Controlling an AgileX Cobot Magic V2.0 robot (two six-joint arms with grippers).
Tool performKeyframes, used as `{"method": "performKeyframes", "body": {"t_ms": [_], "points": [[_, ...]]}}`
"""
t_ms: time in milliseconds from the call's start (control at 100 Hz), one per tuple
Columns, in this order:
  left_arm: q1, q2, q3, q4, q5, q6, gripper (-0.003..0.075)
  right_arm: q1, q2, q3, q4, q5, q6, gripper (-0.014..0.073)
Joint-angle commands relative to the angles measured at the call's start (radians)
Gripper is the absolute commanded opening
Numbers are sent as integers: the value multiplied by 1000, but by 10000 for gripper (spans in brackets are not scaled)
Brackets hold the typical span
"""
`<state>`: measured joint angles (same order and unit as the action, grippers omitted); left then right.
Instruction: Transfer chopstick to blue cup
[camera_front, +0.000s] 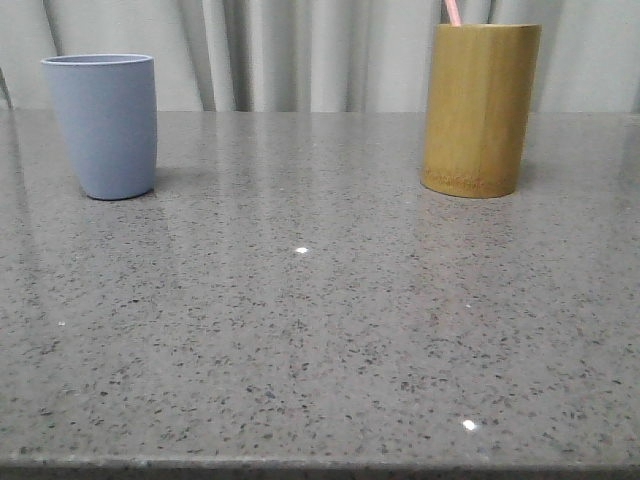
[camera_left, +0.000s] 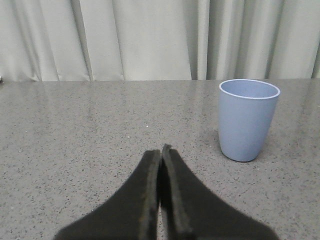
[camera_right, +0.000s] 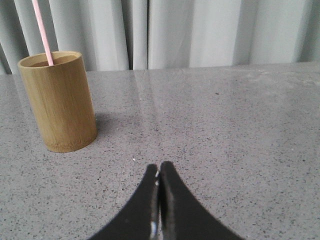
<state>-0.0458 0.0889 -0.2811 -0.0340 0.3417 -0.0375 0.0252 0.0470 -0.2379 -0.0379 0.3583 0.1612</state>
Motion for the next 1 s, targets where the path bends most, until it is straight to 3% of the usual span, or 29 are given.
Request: {"method": "performKeyframes", "body": {"t_ms": [0, 350, 570, 720, 900, 990], "points": [[5, 80, -91, -31, -55, -4, -19, -5, 87, -109, -11, -25, -2, -97], [1, 404, -348, -75, 52, -4, -18, -5, 407, -413, -11, 66, -4, -96], [1, 583, -460, -75, 87, -4, 0, -5, 546, -517, -11, 97, -3, -92], [1, 664, -504, -75, 85, -4, 138, -5, 600, -545, -11, 96, -5, 0], [1, 716, -525, -75, 83, -4, 373, -5, 625, -546, -11, 78, -5, 262], [1, 725, -525, -75, 83, -4, 422, -5, 626, -546, -11, 77, -5, 330]]}}
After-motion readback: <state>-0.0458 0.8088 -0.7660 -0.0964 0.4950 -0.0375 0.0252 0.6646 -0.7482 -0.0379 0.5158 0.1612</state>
